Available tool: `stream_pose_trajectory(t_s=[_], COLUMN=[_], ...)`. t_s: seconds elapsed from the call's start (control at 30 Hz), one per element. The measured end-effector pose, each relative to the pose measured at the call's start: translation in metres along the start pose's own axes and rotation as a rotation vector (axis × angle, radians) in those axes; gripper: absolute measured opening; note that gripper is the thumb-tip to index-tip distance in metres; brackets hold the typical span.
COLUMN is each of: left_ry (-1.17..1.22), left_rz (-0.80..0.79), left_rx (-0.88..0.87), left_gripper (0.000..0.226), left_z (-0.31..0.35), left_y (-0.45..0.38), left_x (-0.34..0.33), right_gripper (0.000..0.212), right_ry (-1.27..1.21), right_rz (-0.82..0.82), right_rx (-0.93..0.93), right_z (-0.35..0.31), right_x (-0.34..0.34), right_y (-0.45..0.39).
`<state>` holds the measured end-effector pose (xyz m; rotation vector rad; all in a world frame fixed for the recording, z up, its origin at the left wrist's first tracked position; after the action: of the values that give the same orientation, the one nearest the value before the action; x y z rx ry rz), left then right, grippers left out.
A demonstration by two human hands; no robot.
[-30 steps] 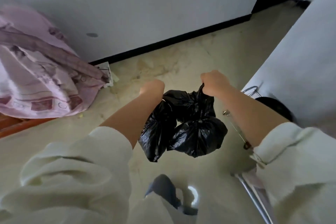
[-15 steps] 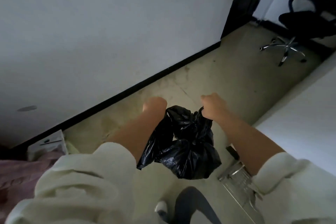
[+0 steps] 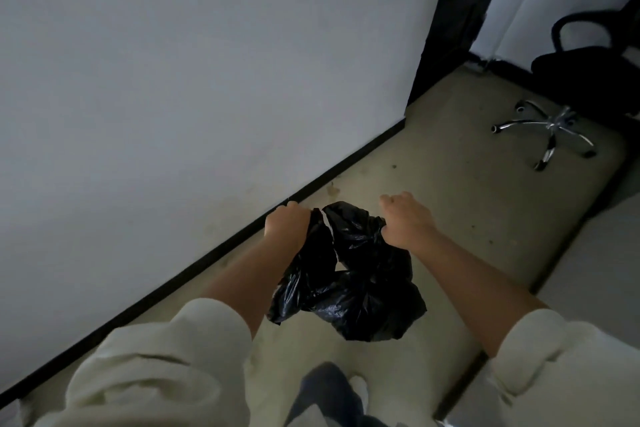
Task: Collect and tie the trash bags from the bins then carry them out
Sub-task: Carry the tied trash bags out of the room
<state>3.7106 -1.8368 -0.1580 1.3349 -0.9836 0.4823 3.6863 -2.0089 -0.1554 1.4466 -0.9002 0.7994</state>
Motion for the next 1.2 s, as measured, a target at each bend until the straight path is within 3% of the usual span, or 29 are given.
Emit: stream_pose_trajectory(t_s=[0.23, 0.57, 0.8, 0.9, 1.0, 1.2], left_ry=[0.11, 0.262, 0.329, 0.352, 0.378, 0.454], left_rz=[-0.005, -0.162, -0.216, -0.231, -0.242, -0.279], left_rx=[-0.057, -0.07, 0.084, 0.138, 0.181, 0.216], left_gripper=[0.033, 0.034, 0.033, 0.033, 0.033, 0.034], left_z=[0.033, 0.106, 0.167, 0.19, 0.208, 0.237], left_y=[-0.182, -0.389, -0.508, -0.559, -0.606, -0.701], left_x=[0.096, 0.182, 0.195, 0.193, 0.187, 0.169], right_gripper=[0.034, 0.033, 0.033, 0.029, 0.023, 0.026], right_ry=[0.086, 0.155, 0.244, 0.278, 0.289, 0.339], right_rz=[-0.036, -0.166, -0.092, -0.203, -0.169, -0.294], right_rx=[-0.007, 0.023, 0.216, 0.264, 0.327, 0.35], right_z=[0.087, 0.216, 0.299, 0.33, 0.357, 0.403], right_x=[0.081, 0.14, 0.147, 0.13, 0.117, 0.082], right_y=[-0.172, -0.366, -0.486, -0.533, -0.58, -0.672])
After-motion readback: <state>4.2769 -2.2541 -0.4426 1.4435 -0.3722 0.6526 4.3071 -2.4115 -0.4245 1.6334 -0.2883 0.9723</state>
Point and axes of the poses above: each hand's wrist, its own y-axis away from the middle knuckle, its own x-axis out of the back of the hand, z = x × y, the point moved 5 cm from there along -y, towards the middle knuckle, and after that the axes turned 11 degrees about -z, right-handed, at the moved point
